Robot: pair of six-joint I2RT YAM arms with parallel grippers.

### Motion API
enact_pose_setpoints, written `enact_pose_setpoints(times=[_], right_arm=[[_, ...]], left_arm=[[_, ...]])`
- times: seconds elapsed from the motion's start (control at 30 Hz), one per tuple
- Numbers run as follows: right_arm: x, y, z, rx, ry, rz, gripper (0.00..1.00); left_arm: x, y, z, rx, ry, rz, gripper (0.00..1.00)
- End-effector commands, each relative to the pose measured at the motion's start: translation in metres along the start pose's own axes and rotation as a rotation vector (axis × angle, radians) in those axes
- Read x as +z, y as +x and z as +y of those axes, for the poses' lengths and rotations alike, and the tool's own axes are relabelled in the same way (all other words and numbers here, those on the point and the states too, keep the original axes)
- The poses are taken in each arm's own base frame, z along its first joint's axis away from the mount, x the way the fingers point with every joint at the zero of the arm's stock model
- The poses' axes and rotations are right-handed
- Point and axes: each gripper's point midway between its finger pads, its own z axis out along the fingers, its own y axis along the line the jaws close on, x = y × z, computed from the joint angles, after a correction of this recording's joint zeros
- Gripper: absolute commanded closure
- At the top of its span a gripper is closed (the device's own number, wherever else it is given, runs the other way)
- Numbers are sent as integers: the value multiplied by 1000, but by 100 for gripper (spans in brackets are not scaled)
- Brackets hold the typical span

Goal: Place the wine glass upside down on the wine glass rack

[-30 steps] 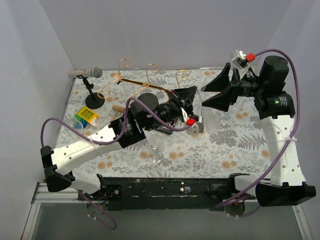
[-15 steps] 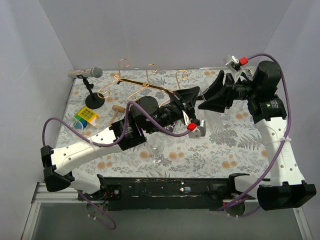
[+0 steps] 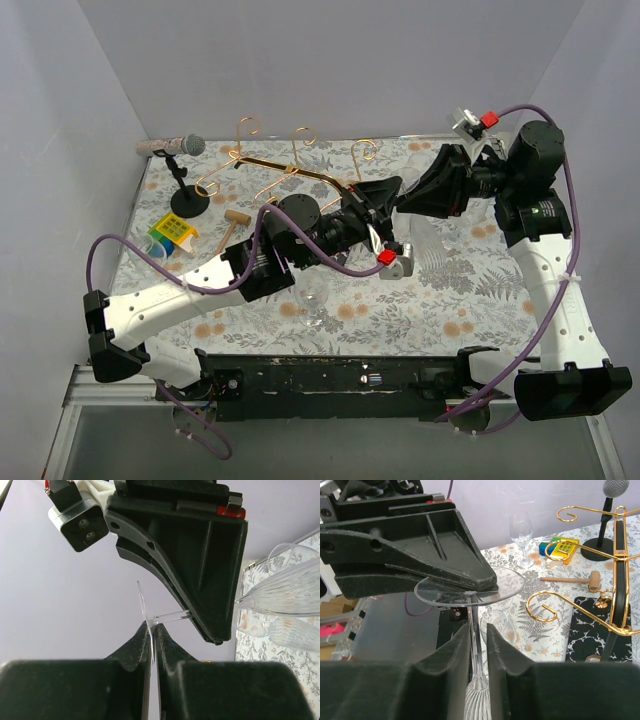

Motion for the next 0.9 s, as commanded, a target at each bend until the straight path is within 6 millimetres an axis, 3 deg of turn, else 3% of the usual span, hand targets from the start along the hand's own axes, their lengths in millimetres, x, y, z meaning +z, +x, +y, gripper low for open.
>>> enact_pose_setpoints(times=[0.0, 0.1, 0.2, 0.27, 0.4, 0.5, 0.6, 0.73, 0.87], right_arm=[[1, 0, 8, -17, -55, 12, 82], [0, 2, 12, -36, -74, 18, 99], [0, 6, 13, -34, -84, 23, 99], [0, 8, 14, -42, -86, 25, 99], [-1, 8, 12, -49, -79, 21, 99], [-1, 8, 9, -57, -71, 18, 99], [-2, 9, 5, -63, -57, 11, 99], [-2, 10, -5, -71, -26, -1, 99], [-5, 2, -34, -180, 145, 32, 99]], left_arm=[[-2, -3, -5, -10, 9, -12, 100], [-2, -5, -6, -40, 13, -22, 100], [-5, -8, -7, -102, 8, -41, 92], [-9, -11, -6, -149, -2, -58, 77], [-24, -15, -9, -245, -7, -84, 25], [-38, -23, -11, -365, 3, -121, 7], [-57, -29, 4, -542, -36, -136, 2], [-79, -31, 33, -959, -133, -99, 2], [-86, -29, 39, -1283, -129, -4, 2]])
